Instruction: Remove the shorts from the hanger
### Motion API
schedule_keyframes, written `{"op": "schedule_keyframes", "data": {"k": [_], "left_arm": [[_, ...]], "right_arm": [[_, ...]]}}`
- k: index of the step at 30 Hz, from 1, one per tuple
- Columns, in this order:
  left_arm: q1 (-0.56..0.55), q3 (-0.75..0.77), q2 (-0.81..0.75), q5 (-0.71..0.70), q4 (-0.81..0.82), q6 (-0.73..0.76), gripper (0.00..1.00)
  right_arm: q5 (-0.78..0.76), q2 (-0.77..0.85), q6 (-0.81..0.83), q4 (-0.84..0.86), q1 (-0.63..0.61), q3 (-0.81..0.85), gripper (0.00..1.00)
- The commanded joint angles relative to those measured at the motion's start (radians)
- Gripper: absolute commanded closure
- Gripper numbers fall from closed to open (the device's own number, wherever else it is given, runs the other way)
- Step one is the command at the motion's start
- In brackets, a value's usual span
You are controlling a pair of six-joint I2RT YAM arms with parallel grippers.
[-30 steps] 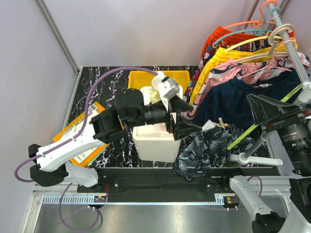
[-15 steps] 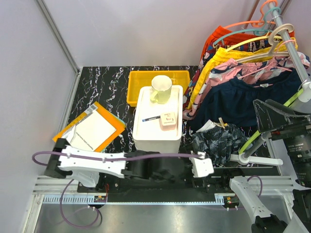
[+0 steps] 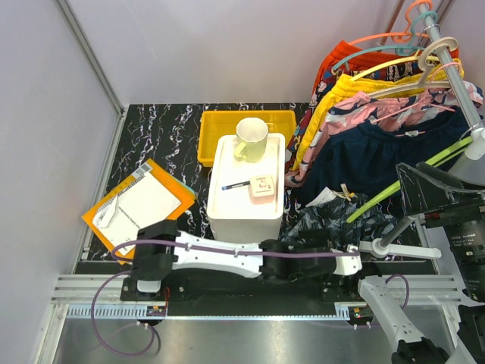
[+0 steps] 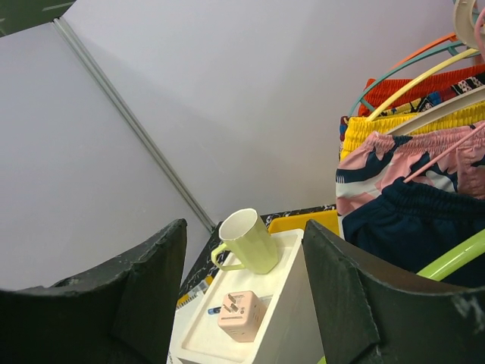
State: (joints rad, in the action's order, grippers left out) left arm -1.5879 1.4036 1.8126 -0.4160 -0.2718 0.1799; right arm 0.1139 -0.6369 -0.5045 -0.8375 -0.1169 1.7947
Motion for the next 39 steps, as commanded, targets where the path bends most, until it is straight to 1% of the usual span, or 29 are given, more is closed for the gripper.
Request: {"op": "schedule_keyframes", "data": {"k": [1, 5, 9, 16, 20, 22, 26, 27, 29, 30, 32, 33, 34, 35, 39], "left_arm": [[0.049, 0.121, 0.078, -0.003, -0.03, 0.007, 0.01], [0.072, 0.146, 0.143, 0.005, -0.038, 0.01, 0.01], [0.092, 0.163, 0.215, -0.018, -0.04, 0.012, 0.01], [0.137, 0.196, 0.298, -0.05, -0.033, -0.005, 0.01], [0.161, 0.189, 0.341, -0.04, -0.033, -0.022, 0.01], [0.174, 0.179, 0.35, -0.02, -0.036, -0.049, 0.03], [0.19, 0.179, 0.364, 0.008, -0.035, -0.097, 0.24], [0.192, 0.181, 0.366, 0.014, -0.035, -0.108, 0.42], [0.189, 0.178, 0.354, 0.019, -0.037, -0.126, 0.59], [0.186, 0.164, 0.343, 0.029, -0.033, -0.14, 0.7], [0.183, 0.149, 0.308, 0.026, -0.017, -0.16, 0.83], [0.174, 0.127, 0.291, 0.007, -0.006, -0.163, 0.95], [0.169, 0.117, 0.275, -0.004, 0.002, -0.165, 0.99], [0.163, 0.112, 0.245, -0.012, 0.005, -0.169, 1.0], [0.128, 0.069, 0.143, -0.015, 0.02, -0.177, 1.0]], "right_arm": [[-0.016, 0.009, 0.024, 0.003, -0.004, -0.008, 0.3], [-0.02, 0.013, 0.032, 0.001, -0.004, -0.011, 0.29], [-0.023, 0.017, 0.037, 0.002, -0.003, -0.017, 0.29], [-0.016, 0.013, 0.04, 0.001, -0.006, -0.026, 0.28], [-0.023, 0.019, 0.041, 0.003, -0.004, -0.04, 0.28], [-0.016, 0.016, 0.043, 0.0, -0.006, -0.035, 0.28], [-0.02, 0.025, 0.043, 0.003, -0.004, -0.041, 0.27], [-0.02, 0.025, 0.043, 0.005, -0.004, -0.043, 0.27], [-0.016, 0.023, 0.044, 0.003, -0.006, -0.041, 0.27], [-0.016, 0.02, 0.046, 0.0, -0.006, -0.038, 0.27], [-0.019, 0.02, 0.049, -0.002, -0.004, -0.034, 0.27], [-0.022, 0.022, 0.047, 0.0, -0.004, -0.035, 0.27], [-0.023, 0.028, 0.047, 0.0, -0.004, -0.038, 0.27], [-0.025, 0.029, 0.043, 0.0, -0.004, -0.043, 0.27], [-0.036, 0.031, 0.05, -0.002, -0.004, -0.044, 0.27]]}}
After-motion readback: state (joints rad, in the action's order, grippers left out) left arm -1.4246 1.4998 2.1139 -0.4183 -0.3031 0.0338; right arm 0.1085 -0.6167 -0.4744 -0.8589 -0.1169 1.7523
